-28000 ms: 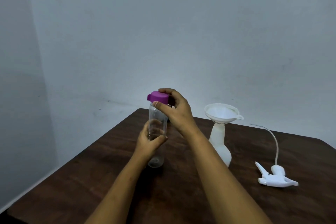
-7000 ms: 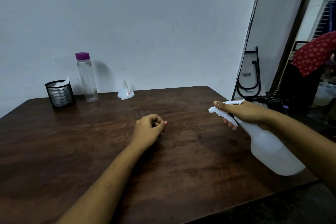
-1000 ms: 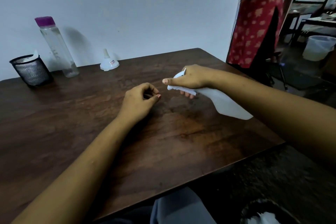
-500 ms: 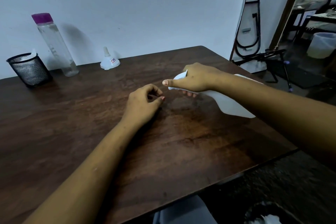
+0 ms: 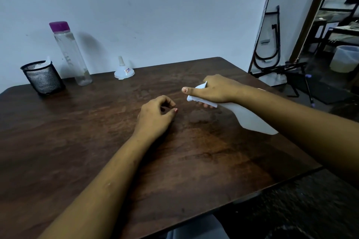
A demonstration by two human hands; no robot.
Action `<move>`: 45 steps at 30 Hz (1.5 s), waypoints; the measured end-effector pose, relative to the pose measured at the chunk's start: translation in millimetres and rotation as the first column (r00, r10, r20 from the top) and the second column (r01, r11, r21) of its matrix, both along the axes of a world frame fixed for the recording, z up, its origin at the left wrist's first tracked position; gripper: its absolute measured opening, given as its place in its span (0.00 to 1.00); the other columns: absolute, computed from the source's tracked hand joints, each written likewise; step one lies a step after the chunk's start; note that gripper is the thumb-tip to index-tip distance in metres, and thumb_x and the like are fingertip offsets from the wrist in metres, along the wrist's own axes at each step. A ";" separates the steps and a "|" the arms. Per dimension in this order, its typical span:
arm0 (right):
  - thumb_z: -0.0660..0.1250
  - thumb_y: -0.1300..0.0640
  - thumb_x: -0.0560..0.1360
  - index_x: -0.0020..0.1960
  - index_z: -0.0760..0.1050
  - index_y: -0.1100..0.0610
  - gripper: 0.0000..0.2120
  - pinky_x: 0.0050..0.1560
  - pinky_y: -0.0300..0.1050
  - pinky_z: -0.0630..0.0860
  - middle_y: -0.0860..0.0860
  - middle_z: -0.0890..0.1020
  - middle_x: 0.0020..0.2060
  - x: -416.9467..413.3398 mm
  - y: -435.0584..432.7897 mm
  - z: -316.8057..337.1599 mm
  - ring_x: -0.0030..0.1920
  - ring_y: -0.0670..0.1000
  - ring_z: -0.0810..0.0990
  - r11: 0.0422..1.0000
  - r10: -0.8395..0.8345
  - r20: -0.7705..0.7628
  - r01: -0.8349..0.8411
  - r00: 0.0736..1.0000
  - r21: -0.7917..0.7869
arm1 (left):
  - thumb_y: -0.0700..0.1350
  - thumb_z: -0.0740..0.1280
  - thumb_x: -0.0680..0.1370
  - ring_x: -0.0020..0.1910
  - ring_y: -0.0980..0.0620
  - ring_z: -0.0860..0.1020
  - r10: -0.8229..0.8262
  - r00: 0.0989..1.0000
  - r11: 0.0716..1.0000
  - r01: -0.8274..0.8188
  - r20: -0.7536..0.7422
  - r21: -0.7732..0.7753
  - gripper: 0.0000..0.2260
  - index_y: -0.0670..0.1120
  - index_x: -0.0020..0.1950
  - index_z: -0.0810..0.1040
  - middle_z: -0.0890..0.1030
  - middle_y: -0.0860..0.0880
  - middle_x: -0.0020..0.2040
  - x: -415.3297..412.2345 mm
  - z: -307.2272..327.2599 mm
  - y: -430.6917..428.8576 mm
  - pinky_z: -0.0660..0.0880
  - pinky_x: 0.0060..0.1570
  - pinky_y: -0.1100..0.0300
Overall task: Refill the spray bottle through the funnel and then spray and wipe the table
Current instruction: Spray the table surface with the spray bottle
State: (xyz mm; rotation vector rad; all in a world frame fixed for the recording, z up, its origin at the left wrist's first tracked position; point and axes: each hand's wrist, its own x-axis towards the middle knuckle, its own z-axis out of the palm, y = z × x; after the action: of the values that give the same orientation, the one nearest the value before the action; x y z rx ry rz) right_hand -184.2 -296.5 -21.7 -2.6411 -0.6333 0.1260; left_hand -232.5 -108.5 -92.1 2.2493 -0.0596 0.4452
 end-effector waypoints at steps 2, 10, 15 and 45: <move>0.52 0.30 0.74 0.36 0.80 0.42 0.24 0.53 0.43 0.77 0.48 0.84 0.33 0.6 -0.4 0.3 0.38 0.41 0.81 1.000 -0.024 0.020 0.024 1.000 0.014 | 0.48 0.70 0.71 0.45 0.54 0.79 -0.001 1.000 1.000 0.001 -0.010 0.008 0.06 0.57 0.38 0.75 0.81 0.55 0.44 0.7 -0.4 1.0 0.76 0.53 0.48; 0.52 0.28 0.73 0.30 0.79 0.43 0.28 0.48 0.47 0.78 0.46 0.79 0.25 -1.3 -3.3 4.6 0.33 0.49 0.83 0.996 -0.085 0.025 0.084 0.996 0.038 | 0.48 0.70 0.71 0.45 0.53 0.80 -0.014 1.000 0.999 0.014 -0.017 0.046 0.06 0.57 0.38 0.74 0.81 0.55 0.45 0.0 -2.8 3.2 0.76 0.53 0.48; 0.48 0.29 0.74 0.32 0.82 0.42 0.30 0.57 0.49 0.77 0.49 0.85 0.41 3.6 -9.4 9.3 0.41 0.49 0.84 0.992 0.003 -0.026 0.000 1.000 0.128 | 0.47 0.70 0.72 0.45 0.53 0.79 -0.018 1.000 0.997 0.018 -0.003 0.072 0.08 0.58 0.37 0.73 0.80 0.55 0.45 -3.1 1.0 -0.2 0.75 0.55 0.48; 0.45 0.30 0.76 0.20 0.77 0.47 0.38 0.60 0.50 0.77 0.54 0.83 0.35 2.0 -9.6 12.6 0.45 0.54 0.84 0.982 0.041 -0.167 -0.010 0.985 0.186 | 0.50 0.67 0.75 0.48 0.55 0.77 -0.019 0.998 0.961 0.001 0.065 0.276 0.03 0.52 0.47 0.77 0.77 0.58 0.45 -13.7 8.3 -0.4 0.68 0.50 0.58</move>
State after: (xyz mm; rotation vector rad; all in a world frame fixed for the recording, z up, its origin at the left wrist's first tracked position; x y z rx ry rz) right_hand -182.2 -306.1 -9.1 -2.4129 -0.5913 0.2841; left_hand -246.2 -108.9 -83.8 2.5063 -0.1775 0.5343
